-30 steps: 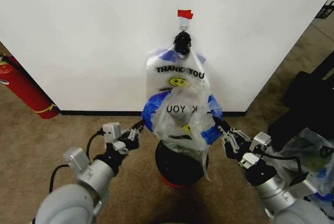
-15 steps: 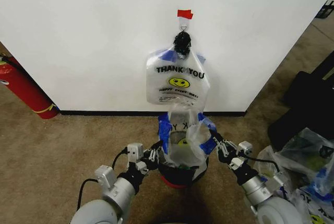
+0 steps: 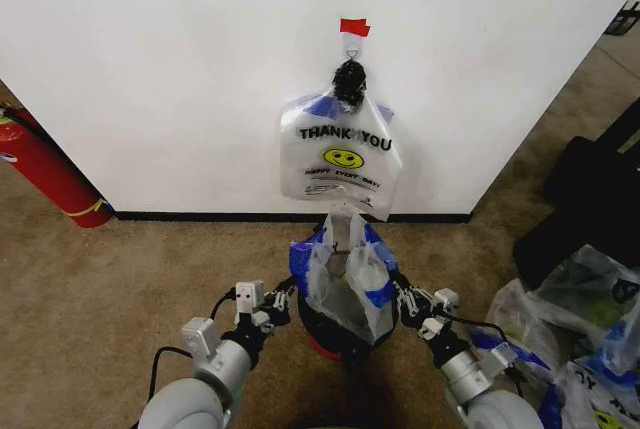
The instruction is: Pick up the garbage bag from the wall and place it over the trash bin.
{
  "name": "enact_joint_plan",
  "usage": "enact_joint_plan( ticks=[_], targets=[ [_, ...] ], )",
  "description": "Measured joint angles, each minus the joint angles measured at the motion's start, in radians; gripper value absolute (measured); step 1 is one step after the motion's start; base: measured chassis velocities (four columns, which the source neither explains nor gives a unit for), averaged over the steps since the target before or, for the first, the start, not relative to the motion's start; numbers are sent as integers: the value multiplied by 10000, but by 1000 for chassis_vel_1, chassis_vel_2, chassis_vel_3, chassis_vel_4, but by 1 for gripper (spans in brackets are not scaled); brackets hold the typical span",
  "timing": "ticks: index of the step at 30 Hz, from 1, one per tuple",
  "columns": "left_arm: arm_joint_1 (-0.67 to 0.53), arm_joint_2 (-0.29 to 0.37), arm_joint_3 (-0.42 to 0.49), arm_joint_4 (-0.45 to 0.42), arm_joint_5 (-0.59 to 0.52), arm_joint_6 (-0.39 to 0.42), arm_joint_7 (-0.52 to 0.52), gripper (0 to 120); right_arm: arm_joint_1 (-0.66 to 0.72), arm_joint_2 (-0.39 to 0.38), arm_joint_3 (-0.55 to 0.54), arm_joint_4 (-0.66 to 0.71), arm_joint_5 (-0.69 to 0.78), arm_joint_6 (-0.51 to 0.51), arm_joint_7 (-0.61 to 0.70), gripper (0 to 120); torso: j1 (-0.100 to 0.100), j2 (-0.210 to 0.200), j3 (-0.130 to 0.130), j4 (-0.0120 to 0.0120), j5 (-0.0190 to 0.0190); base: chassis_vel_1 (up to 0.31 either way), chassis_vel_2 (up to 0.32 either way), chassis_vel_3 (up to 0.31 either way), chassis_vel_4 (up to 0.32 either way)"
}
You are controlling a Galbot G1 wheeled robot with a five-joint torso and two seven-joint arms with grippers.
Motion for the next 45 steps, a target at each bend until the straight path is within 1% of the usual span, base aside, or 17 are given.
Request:
enact_joint_plan(
  ticks=[3,4,5,7,9,11,13,17,20,27,29,33,37,41,45],
  targets=[
    [304,66,-326,-15,-88,8,-28,0,-201,3,72,-2,-69,40,157,0,0,0,0,0,0,0,0,0,0],
    [692,103,-664,-119,-164,8,-35,0,-500,-10,151,49,-78,128,213,0,0,0,0,-1,-2,0,0,0,0],
    [813,109,-749,-157,-188,8,-34,0,-558,-12,158,67,-88,141,218,0,0,0,0,-1,-2,0,0,0,0],
    [1427,139,-1136,-294,-288,4,24,0,-926,-12,183,123,-252,221,261,0,0,1,-1,1,0,0,0,0,0],
    [1768,117,-1278,-303,-358,-3,69,0,-1052,-6,186,92,-388,279,354,0,0,1,-1,0,1,0,0,0,0],
    [1840,95,-1276,-282,-329,-16,87,0,-1075,-7,187,69,-413,296,398,0,0,1,-1,1,0,0,0,0,0],
    [1940,-41,-932,-93,44,-100,135,0,-1133,-35,183,-5,-461,318,548,0,0,0,-1,1,1,0,0,0,0],
    [1676,-338,-18,154,550,-118,93,0,-1249,-53,179,-75,-698,274,810,0,0,1,-1,0,-1,0,0,0,0],
    [1594,-358,181,161,651,-61,40,0,-1451,-52,294,-9,-796,247,935,0,-1,1,-1,1,2,0,0,0,0],
    [1588,10,-264,-74,445,281,-54,0,-2048,-209,701,72,-1408,619,788,0,0,1,-1,-2,1,0,0,0,0],
    [1878,146,-374,-138,433,558,-114,0,-2127,-233,746,-84,-1619,705,754,0,0,1,-1,0,1,0,0,0,0],
    [2243,194,-379,-150,501,683,-110,0,-2101,-205,633,-261,-1929,714,718,0,0,0,-1,1,1,0,0,0,0],
    [2502,322,-447,-72,551,830,-41,0,-2004,-298,455,-445,-2352,579,695,0,0,1,-1,1,1,0,0,0,0],
    [2501,439,-434,96,581,949,10,0,-1818,-442,395,-750,-2486,418,689,0,0,0,0,1,0,0,0,0,0],
    [2422,777,-392,211,481,1166,23,0,-1625,-649,355,-1092,-2546,117,716,0,0,1,0,0,0,0,0,0,0]
  ],
)
